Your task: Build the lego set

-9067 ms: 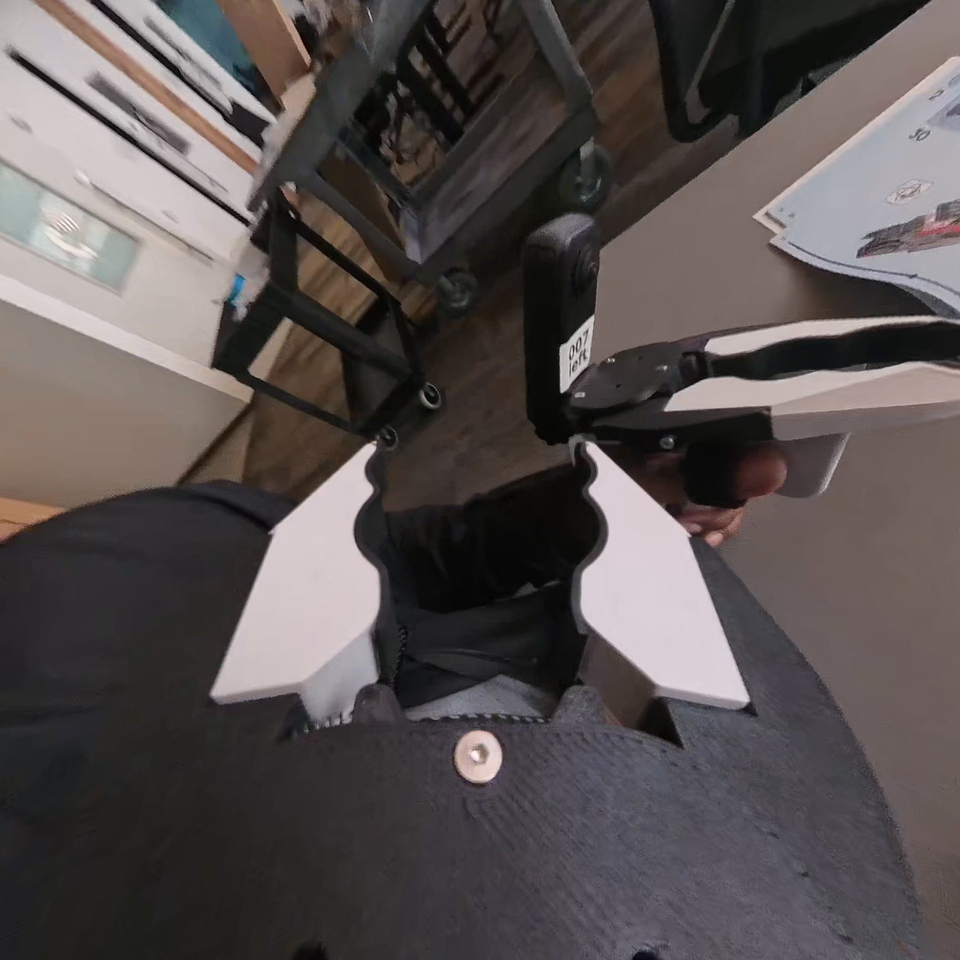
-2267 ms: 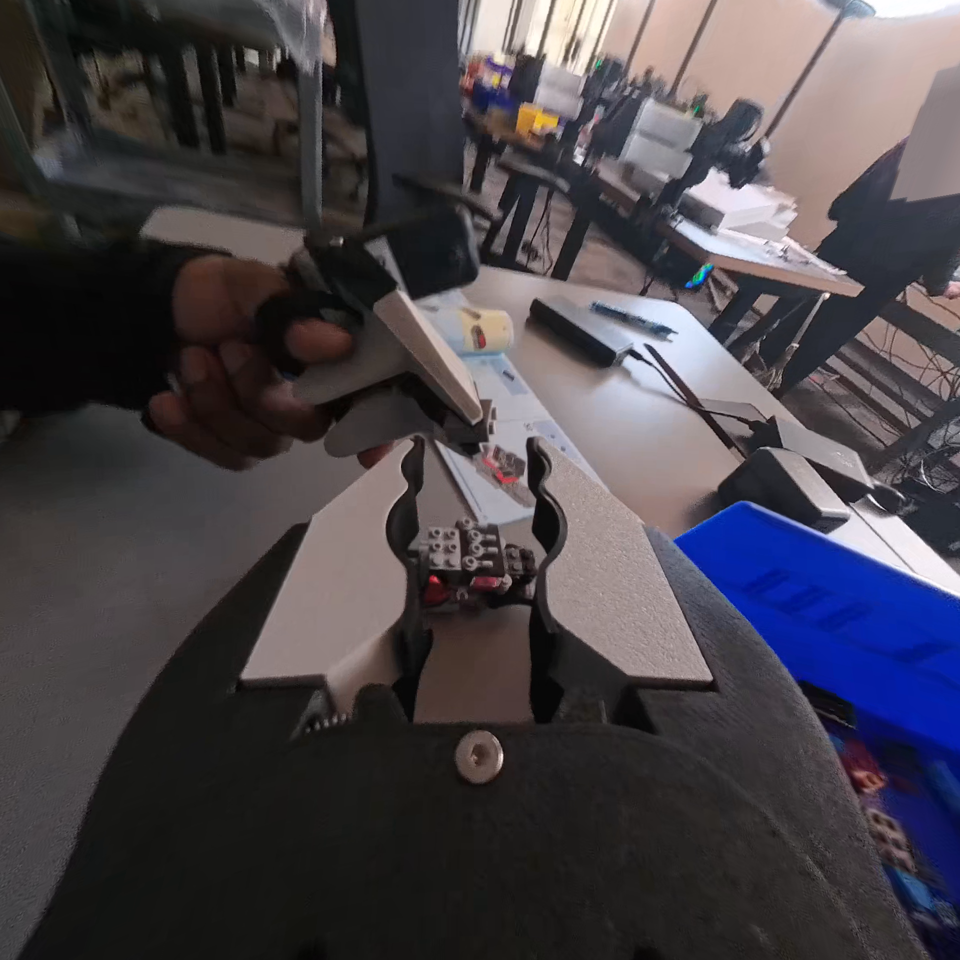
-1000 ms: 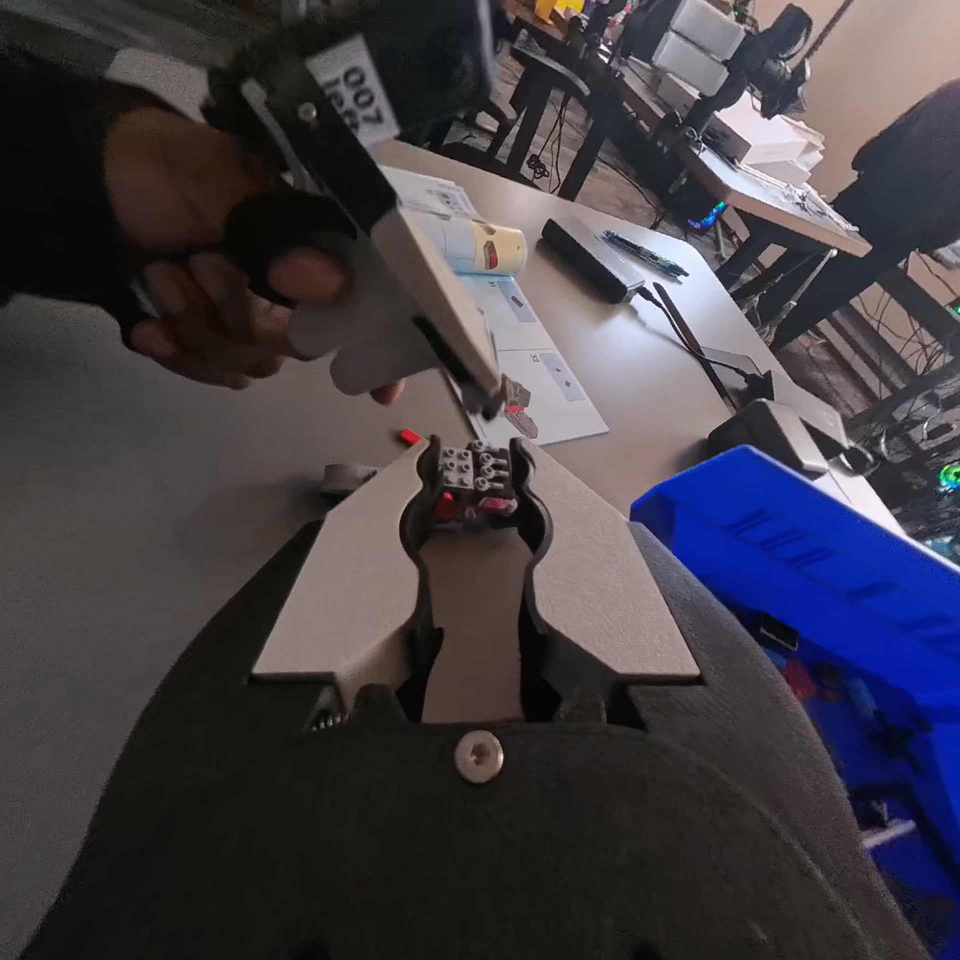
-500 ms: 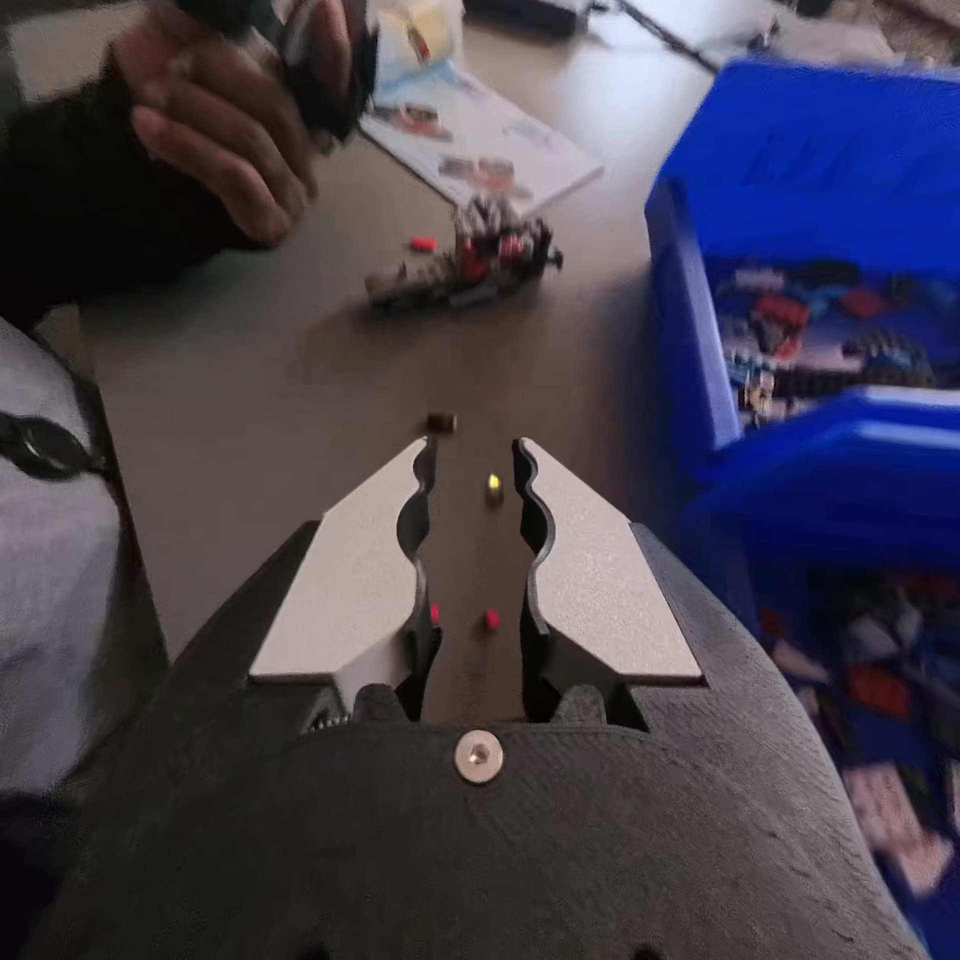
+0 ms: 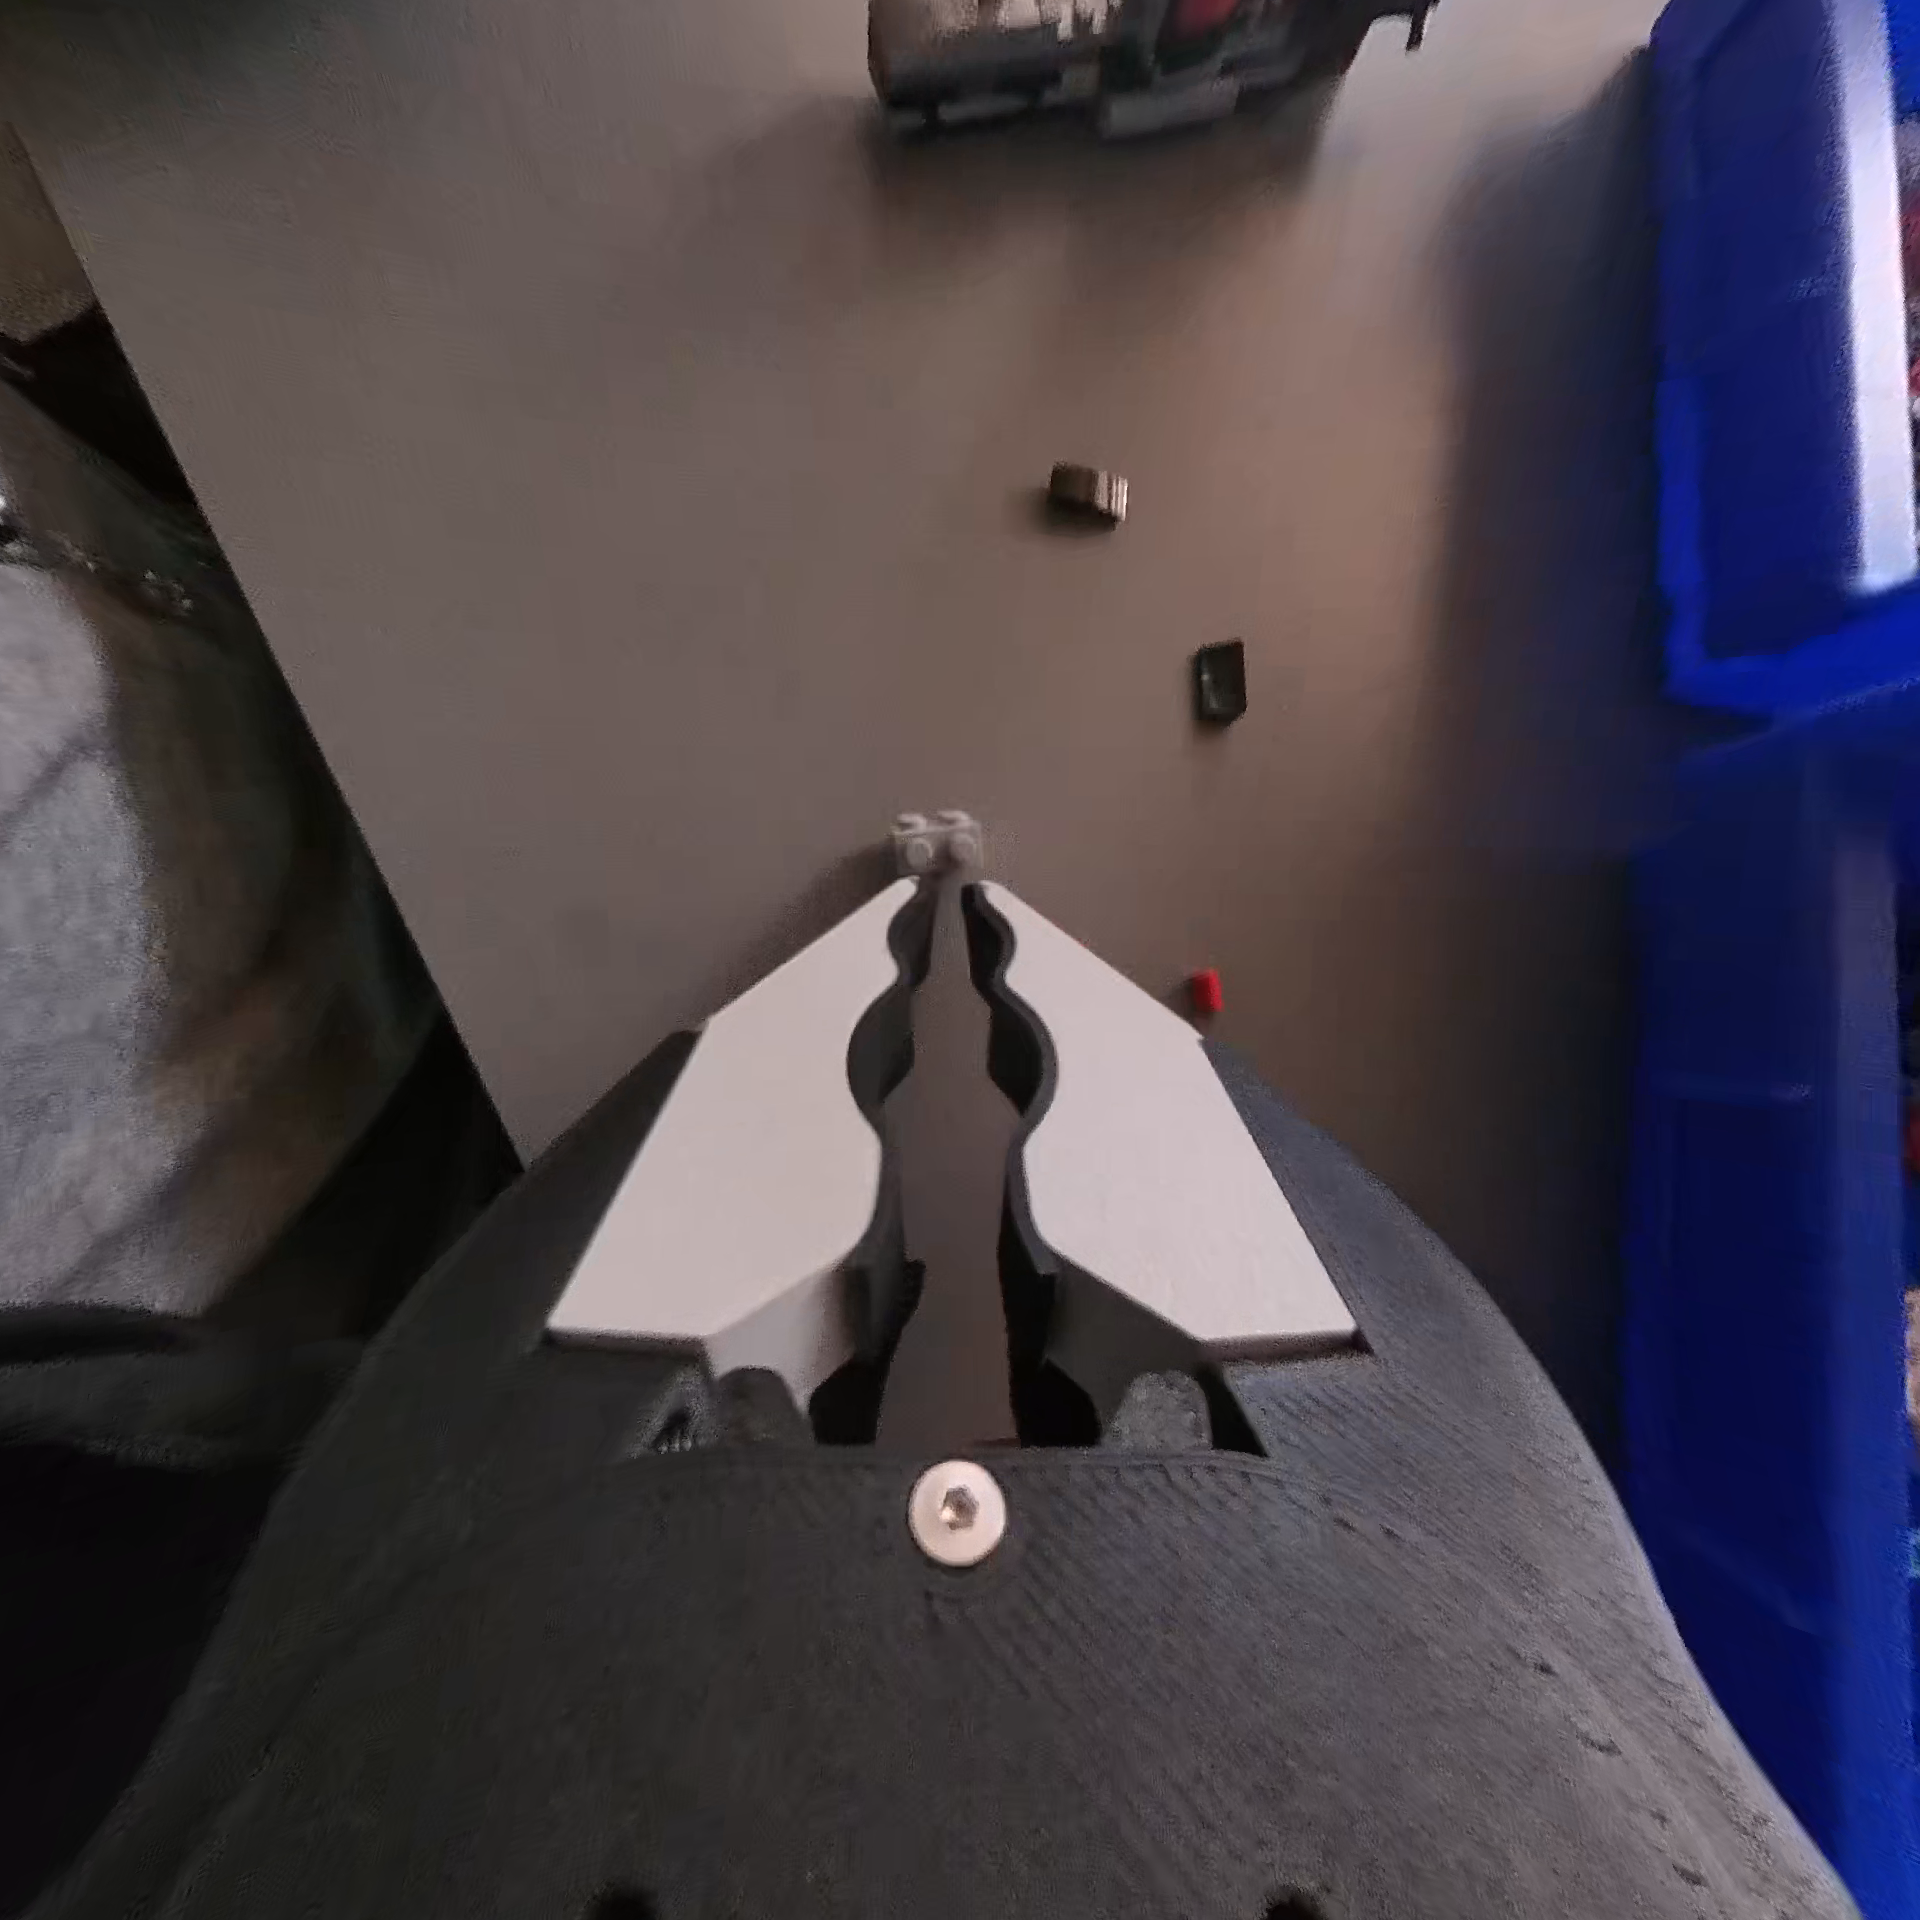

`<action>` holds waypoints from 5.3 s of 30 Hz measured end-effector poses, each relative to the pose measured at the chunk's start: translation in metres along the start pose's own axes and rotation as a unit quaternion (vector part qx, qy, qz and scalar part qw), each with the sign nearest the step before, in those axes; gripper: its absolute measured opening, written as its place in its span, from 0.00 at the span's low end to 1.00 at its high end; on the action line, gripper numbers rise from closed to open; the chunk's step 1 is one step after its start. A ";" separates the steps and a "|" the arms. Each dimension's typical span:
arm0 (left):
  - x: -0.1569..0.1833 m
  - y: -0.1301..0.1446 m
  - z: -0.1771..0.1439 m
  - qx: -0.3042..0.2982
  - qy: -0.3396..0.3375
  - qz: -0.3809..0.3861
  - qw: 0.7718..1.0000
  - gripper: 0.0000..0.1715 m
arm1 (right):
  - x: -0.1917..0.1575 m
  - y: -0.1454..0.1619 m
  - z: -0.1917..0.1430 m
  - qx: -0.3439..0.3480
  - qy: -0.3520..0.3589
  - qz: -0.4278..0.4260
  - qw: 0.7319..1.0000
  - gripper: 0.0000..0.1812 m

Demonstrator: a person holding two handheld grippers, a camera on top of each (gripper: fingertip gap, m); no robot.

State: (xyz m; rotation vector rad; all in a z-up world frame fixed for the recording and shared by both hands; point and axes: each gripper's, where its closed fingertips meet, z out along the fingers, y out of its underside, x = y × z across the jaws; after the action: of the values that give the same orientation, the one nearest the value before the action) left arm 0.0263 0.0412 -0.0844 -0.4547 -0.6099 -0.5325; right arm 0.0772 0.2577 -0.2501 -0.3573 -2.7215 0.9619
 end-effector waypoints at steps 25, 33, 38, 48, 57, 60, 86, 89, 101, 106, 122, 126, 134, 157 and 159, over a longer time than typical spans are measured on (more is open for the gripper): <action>-0.005 -0.023 -0.020 -0.011 -0.055 0.048 0.997 0.10 | -0.001 -0.037 0.038 0.048 0.056 -0.017 0.997 0.07; -0.008 -0.018 -0.022 -0.013 -0.064 0.049 0.997 0.11 | 0.002 -0.061 0.049 0.068 0.061 -0.006 0.996 0.13; -0.012 -0.016 -0.023 -0.017 -0.071 0.048 0.996 0.11 | 0.005 -0.049 0.038 0.074 0.039 0.031 0.996 0.12; -0.012 -0.015 -0.024 -0.025 -0.080 0.059 0.995 0.10 | -0.026 -0.083 0.068 0.071 0.003 -0.044 0.997 0.05; -0.013 -0.010 -0.025 -0.053 -0.093 0.077 0.991 0.10 | -0.019 -0.088 0.068 0.092 -0.042 -0.084 0.991 0.16; -0.014 -0.004 -0.023 -0.069 -0.094 0.079 0.990 0.11 | -0.020 -0.086 0.074 0.077 -0.074 -0.107 0.989 0.18; -0.018 0.024 -0.034 -0.227 -0.152 0.173 0.946 0.10 | -0.041 -0.218 0.069 0.249 -0.200 0.000 0.948 0.10; -0.018 0.026 -0.035 -0.232 -0.151 0.174 0.945 0.10 | -0.035 -0.227 0.062 0.261 -0.205 0.015 0.943 0.10; -0.024 0.015 -0.045 -0.242 -0.195 0.227 0.923 0.10 | -0.048 -0.190 0.119 0.116 -0.123 -0.110 0.979 0.10; -0.023 0.015 -0.049 -0.255 -0.198 0.237 0.916 0.10 | -0.061 -0.177 0.136 0.078 -0.133 -0.133 0.979 0.10; -0.004 0.002 -0.046 -0.198 -0.144 0.162 0.956 0.10 | -0.051 -0.197 0.112 0.173 -0.123 -0.129 0.968 0.18; 0.000 -0.007 -0.039 -0.134 -0.104 0.090 0.981 0.11 | -0.028 -0.243 0.073 0.327 -0.047 -0.116 0.937 0.17; -0.008 0.000 -0.030 -0.103 -0.096 0.049 0.989 0.11 | -0.018 -0.274 0.048 0.431 0.062 -0.152 0.887 0.14; -0.009 0.022 -0.054 -0.254 -0.174 0.120 0.944 0.10 | -0.039 -0.260 0.059 0.373 0.012 -0.378 0.848 0.10; -0.009 0.022 -0.054 -0.257 -0.173 0.132 0.941 0.10 | -0.040 -0.260 0.059 0.374 0.002 -0.379 0.846 0.10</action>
State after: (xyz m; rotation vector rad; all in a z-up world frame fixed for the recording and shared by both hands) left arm 0.0552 0.0317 -0.1355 -1.1283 -0.7312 -0.3507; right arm 0.0583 0.0154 -0.1337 0.7872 -1.9112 1.5669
